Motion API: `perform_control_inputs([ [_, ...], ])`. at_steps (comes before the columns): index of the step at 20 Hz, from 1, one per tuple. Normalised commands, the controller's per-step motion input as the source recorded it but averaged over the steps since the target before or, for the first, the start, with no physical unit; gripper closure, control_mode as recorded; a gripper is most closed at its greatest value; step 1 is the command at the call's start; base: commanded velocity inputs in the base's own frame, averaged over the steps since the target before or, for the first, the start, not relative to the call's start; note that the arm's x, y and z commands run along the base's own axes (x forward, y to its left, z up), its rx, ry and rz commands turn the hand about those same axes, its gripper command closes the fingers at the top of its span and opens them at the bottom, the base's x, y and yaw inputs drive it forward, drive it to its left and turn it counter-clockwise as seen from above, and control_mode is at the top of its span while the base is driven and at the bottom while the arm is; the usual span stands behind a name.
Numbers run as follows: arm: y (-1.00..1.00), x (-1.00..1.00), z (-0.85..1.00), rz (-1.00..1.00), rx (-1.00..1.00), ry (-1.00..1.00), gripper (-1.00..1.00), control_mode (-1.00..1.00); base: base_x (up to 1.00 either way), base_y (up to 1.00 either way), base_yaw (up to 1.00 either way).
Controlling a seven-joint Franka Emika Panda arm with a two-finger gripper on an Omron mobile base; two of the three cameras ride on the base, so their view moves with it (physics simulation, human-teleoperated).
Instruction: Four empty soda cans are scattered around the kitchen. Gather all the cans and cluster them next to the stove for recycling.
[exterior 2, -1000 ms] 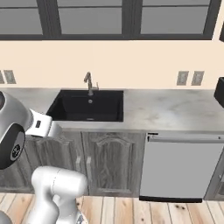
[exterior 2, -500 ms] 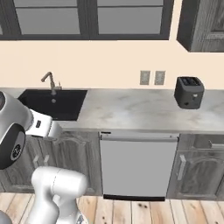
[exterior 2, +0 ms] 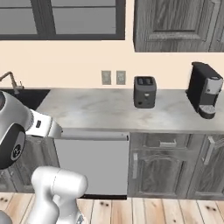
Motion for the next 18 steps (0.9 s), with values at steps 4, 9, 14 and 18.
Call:
perform_control_inputs([
  [4, 0.00, 0.00, 0.00, 0.00, 0.00, 0.00, -1.00, 1.00, 0.05, -1.00, 0.01],
  [9, 0.00, 0.00, 0.00, 0.00, 0.00, 0.00, -1.00, 1.00, 0.08, -0.97, 0.01],
  [14, 0.00, 0.00, 0.00, 0.00, 0.00, 0.00, -1.00, 1.00, 0.13, -0.86, 0.00],
  [18, 0.00, 0.00, 0.00, 0.00, 0.00, 0.00, -1.00, 1.00, 0.41, -0.60, 0.00],
])
